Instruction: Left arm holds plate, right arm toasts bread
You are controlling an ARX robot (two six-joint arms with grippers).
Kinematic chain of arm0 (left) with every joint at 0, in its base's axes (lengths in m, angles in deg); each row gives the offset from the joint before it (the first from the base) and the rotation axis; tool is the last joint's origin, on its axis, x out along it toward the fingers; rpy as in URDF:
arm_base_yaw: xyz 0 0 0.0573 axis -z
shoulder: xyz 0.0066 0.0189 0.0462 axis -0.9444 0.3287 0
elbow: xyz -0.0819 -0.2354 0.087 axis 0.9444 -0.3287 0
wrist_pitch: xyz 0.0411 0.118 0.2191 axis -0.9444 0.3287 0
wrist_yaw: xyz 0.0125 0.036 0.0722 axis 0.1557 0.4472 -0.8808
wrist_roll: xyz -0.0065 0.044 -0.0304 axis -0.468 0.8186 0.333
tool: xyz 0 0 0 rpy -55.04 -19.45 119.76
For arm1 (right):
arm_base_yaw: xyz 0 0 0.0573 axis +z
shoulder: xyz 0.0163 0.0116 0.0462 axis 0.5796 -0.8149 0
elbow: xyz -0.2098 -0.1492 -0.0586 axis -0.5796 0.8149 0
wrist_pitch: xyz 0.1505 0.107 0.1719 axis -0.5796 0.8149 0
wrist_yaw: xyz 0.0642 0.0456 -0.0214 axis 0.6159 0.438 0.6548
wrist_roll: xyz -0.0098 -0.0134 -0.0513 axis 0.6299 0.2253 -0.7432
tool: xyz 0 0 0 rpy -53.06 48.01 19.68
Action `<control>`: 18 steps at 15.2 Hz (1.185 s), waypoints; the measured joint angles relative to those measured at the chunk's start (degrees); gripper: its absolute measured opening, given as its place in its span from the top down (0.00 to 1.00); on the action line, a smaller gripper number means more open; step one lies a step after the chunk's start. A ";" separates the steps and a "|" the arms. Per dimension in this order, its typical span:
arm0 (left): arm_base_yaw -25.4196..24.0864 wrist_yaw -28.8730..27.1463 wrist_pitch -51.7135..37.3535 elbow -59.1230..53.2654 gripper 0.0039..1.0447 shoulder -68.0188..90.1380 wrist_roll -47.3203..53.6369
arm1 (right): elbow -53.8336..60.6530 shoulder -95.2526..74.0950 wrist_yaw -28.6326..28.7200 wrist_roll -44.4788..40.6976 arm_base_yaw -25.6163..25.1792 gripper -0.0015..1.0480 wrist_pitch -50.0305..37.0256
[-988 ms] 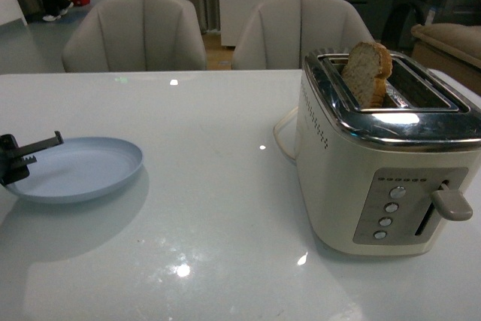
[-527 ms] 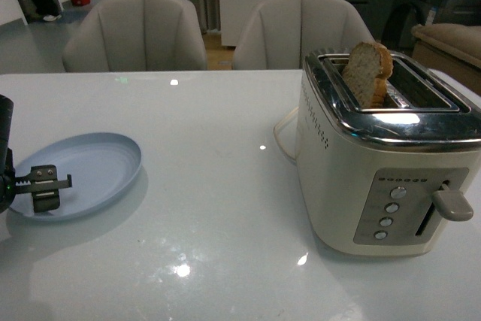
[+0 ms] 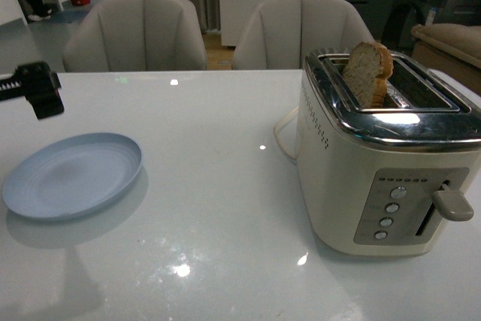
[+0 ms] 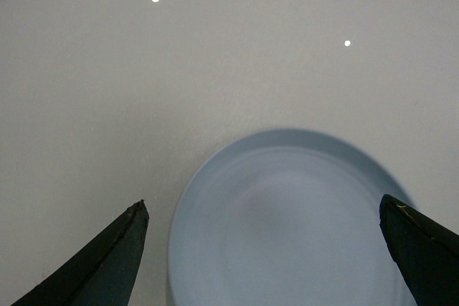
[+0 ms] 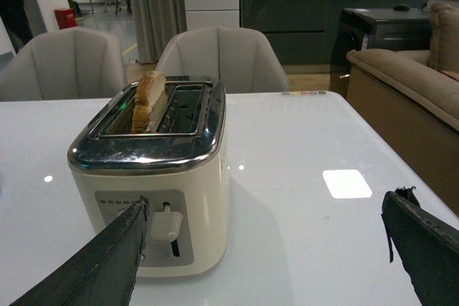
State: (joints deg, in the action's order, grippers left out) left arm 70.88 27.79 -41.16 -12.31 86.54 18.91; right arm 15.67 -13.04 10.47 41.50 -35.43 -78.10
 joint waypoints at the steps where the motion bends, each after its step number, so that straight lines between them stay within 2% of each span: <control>1: 0.26 0.00 -0.37 -0.59 0.06 -2.60 -0.02 | 0.00 0.00 0.00 0.00 0.00 0.06 0.00; 9: 5.18 3.19 4.07 -2.03 0.06 -20.85 2.47 | 0.00 0.00 0.00 0.00 0.00 0.06 0.00; 10: 5.68 6.27 -2.97 -3.54 0.11 -22.62 5.14 | 0.00 0.00 0.00 0.00 0.00 0.06 0.00; 11: 5.84 10.23 -9.77 -7.48 0.22 -25.70 8.68 | 0.00 0.00 0.00 0.00 0.00 0.06 0.00; 12: 5.86 11.63 -12.79 -10.99 0.29 -28.30 10.40 | 0.00 0.00 0.00 0.00 0.00 0.06 0.02; 14: 5.09 12.35 -17.07 -18.58 0.46 -33.27 12.92 | 0.00 0.00 0.00 0.00 0.00 0.06 0.00; 18: 3.69 13.42 -19.78 -29.86 0.79 -38.14 14.16 | 0.00 0.00 0.00 0.00 0.00 0.06 0.00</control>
State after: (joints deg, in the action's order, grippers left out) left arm 74.58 41.21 -60.94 -42.17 48.40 33.07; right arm 15.67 -13.04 10.47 41.50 -35.43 -78.10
